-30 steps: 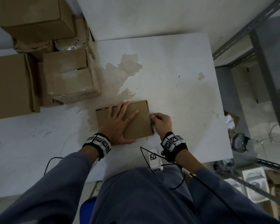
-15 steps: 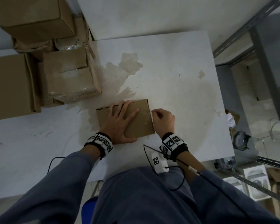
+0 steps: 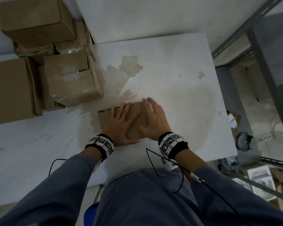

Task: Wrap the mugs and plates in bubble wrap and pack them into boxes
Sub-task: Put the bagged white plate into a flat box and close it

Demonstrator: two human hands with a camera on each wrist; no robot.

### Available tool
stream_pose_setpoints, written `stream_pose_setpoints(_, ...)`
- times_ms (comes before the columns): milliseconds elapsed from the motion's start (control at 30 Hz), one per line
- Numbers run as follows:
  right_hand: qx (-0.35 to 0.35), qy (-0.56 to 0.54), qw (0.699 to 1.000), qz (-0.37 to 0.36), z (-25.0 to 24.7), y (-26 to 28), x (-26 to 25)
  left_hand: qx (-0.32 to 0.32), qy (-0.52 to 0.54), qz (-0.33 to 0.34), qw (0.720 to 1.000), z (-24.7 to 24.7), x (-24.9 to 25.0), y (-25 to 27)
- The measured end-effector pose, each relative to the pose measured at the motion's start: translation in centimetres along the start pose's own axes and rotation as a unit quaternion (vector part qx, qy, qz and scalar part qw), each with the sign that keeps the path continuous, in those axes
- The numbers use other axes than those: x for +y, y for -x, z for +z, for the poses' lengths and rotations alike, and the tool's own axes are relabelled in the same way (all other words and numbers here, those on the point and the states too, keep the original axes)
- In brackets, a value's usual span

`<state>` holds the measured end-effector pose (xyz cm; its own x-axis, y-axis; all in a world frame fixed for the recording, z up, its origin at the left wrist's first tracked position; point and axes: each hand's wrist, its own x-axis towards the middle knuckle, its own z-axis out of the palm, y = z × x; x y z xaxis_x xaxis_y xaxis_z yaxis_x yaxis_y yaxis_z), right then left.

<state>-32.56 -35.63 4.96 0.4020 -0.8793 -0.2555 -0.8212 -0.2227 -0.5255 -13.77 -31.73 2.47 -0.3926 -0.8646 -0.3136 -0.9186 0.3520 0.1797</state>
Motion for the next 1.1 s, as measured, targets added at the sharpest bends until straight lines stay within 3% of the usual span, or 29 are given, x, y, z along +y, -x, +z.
stream_pose_setpoints(67,-0.072,0.122,0.985,-0.093,0.4,-0.6,0.1,0.001,0.006,0.002,1.0,-0.1,0.0,0.1)
stream_pose_setpoints(167,-0.137,0.188,0.966,-0.115,0.7,-1.5,1.1,-0.002,0.011,0.0,1.0,-0.3,-0.1,0.2)
stream_pose_setpoints(633,-0.164,0.278,0.939,-0.121,1.0,-1.4,0.9,-0.012,0.024,-0.005,1.0,-0.8,-2.8,3.0)
stream_pose_setpoints(833,-0.176,0.331,0.905,-0.202,0.3,-3.2,-0.2,-0.004,0.034,0.0,0.999,-0.4,-2.9,3.0)
stream_pose_setpoints(1100,-0.195,0.322,0.902,-0.213,0.5,-3.7,0.2,-0.017,0.058,-0.035,0.998,-0.4,-4.7,5.5)
